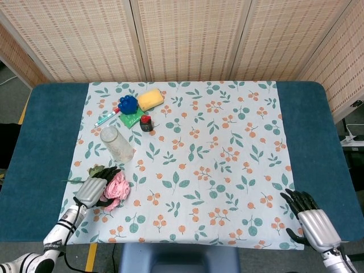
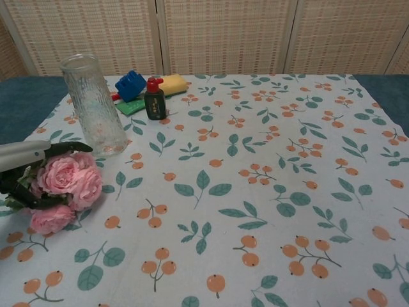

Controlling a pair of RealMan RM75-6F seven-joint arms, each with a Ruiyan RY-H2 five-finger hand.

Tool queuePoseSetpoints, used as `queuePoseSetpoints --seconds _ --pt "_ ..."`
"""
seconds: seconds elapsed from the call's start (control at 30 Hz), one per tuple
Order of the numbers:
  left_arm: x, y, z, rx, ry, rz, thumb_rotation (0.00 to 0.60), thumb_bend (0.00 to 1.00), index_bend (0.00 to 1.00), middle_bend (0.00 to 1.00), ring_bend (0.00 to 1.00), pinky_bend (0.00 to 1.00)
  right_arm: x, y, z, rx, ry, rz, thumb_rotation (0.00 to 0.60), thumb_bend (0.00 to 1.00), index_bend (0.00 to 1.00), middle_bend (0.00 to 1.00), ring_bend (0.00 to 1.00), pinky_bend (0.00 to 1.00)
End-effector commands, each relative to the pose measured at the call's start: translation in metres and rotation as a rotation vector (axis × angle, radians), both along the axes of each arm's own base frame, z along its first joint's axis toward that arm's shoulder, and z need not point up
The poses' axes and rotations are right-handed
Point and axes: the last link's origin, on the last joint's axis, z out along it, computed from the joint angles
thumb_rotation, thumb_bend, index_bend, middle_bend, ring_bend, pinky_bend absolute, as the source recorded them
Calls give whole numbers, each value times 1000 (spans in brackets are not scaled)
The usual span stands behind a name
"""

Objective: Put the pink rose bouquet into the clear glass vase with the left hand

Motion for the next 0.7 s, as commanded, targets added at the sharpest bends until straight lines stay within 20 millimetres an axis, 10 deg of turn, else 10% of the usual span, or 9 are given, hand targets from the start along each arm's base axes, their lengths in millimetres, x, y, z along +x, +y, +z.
queuePoseSetpoints --seconds 0.03,0.33,0.7 --pt "0 3 -3 -30 69 4 600 335 12 62 80 165 0 0 1 -6 -2 0 600 213 0 0 0 0" --pt "2 7 -10 19 53 24 600 487 357 465 395 201 1 1 3 -9 -5 1 600 213 0 0 0 0" --pt "12 8 10 258 -244 -28 600 580 481 597 495 265 0 1 5 -14 -7 0 600 213 0 0 0 0"
